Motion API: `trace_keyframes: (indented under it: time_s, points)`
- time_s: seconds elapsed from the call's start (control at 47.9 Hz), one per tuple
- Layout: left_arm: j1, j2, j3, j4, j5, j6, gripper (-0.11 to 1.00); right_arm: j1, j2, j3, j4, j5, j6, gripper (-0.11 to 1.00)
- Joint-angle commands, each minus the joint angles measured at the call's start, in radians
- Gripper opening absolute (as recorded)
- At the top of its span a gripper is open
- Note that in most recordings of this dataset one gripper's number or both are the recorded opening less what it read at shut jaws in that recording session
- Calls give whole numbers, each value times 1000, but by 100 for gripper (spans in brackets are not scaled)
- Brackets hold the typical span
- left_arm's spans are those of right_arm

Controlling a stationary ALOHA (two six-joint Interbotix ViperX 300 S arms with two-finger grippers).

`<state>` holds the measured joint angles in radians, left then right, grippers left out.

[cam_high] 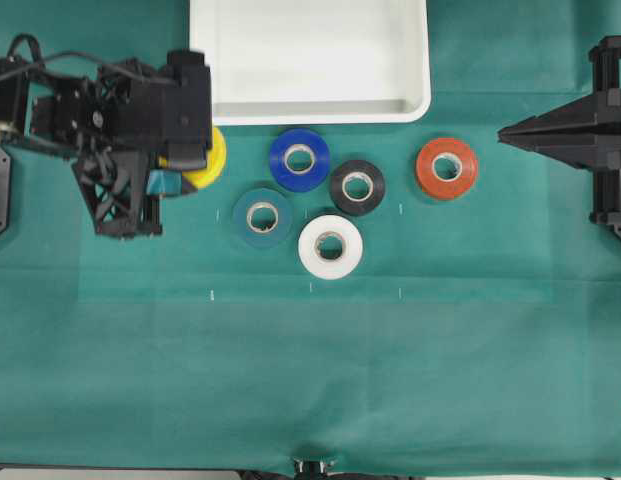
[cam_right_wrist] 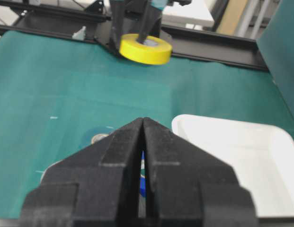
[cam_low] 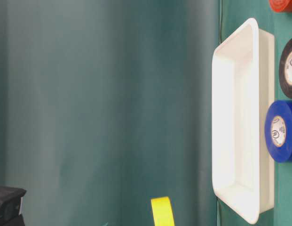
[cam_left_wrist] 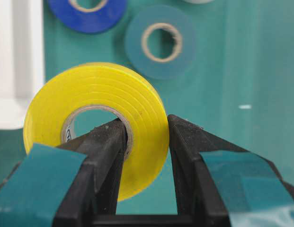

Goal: Pick up the tape from a random location and place it into the white case.
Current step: 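Carry the yellow roll forward and lower it into the white tray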

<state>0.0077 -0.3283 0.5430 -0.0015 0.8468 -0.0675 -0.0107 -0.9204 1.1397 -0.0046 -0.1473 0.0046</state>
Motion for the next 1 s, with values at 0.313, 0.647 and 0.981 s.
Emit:
trace_keyframes:
  time_s: [0.313,0.647,0.981]
  points:
    - [219,-21,-26,5,18,97,24,0,5,-29,0,8,-2,0]
    - [353,-23,-31,5,44,150,24,-2,2,-29,0,20,-2,0]
    - [364,-2,-57,5,34,156,24,-2,2,-37,0,28,2,0]
